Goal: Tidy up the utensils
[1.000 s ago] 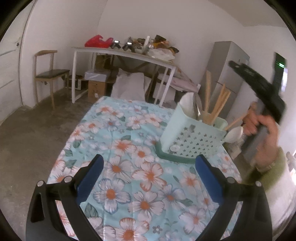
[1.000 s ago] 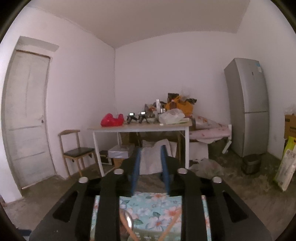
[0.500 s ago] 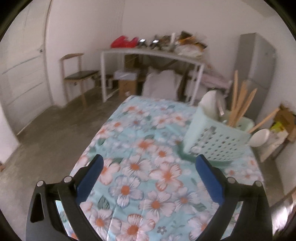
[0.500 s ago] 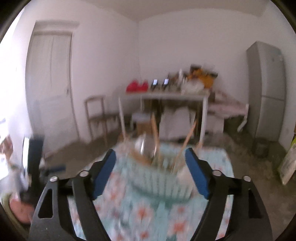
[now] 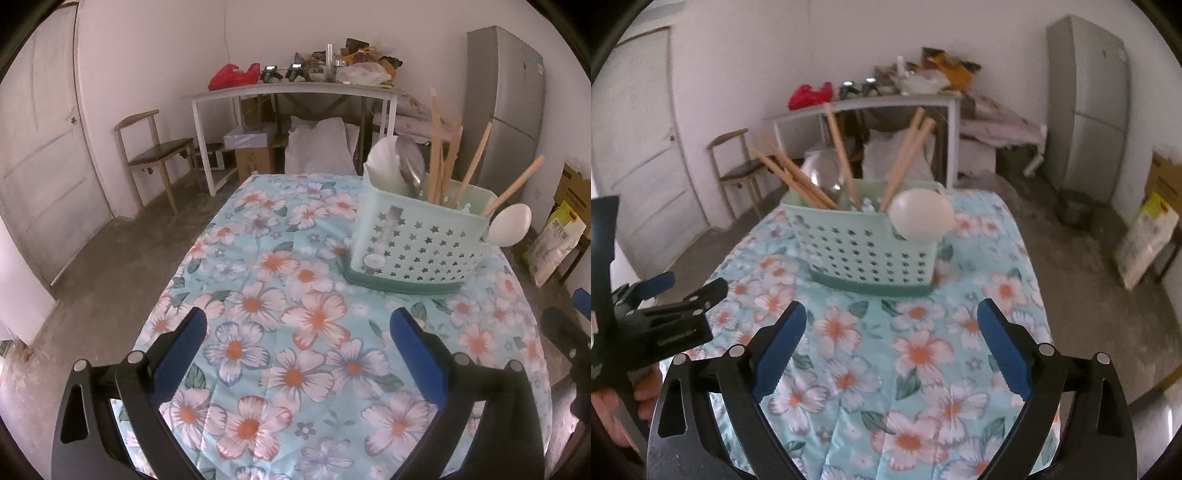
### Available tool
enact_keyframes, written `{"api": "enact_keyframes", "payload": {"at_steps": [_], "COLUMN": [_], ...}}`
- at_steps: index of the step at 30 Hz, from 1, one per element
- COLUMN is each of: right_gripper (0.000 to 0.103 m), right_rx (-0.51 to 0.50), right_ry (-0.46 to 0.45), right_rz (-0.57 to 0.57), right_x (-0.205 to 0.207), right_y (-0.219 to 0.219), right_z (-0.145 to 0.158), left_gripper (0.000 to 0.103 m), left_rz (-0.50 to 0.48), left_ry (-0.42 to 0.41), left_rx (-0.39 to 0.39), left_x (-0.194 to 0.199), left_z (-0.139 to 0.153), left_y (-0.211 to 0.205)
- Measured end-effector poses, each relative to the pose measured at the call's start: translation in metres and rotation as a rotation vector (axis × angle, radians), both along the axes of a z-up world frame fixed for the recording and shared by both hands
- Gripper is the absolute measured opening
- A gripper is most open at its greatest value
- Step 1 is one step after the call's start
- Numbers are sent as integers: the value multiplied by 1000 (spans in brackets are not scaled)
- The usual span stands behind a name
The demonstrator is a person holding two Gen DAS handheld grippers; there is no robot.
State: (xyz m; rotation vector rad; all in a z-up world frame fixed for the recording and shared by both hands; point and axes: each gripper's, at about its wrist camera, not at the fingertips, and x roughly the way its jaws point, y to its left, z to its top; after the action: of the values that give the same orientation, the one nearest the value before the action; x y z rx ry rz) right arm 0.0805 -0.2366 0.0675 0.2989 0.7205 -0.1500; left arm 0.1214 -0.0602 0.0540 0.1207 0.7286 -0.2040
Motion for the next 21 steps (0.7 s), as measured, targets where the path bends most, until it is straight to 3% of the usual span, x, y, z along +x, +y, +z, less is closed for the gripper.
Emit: {"api": "enact_keyframes", "payload": {"at_steps": [12, 21], "right_gripper": [91, 92], "right_rx": [-29, -37], "right_ry": [35, 58], "right_rz": [-56, -80], "right_x": [-5, -4], "right_y": [-4, -7], "right_z": [-7, -10], "left_gripper": [97, 97], "left_rz": [-29, 2], "left_ry": [-5, 7], "left_rx": [32, 48], "left_x": [-2, 0], "left_z": [-4, -5], "left_y": [-9, -5]}}
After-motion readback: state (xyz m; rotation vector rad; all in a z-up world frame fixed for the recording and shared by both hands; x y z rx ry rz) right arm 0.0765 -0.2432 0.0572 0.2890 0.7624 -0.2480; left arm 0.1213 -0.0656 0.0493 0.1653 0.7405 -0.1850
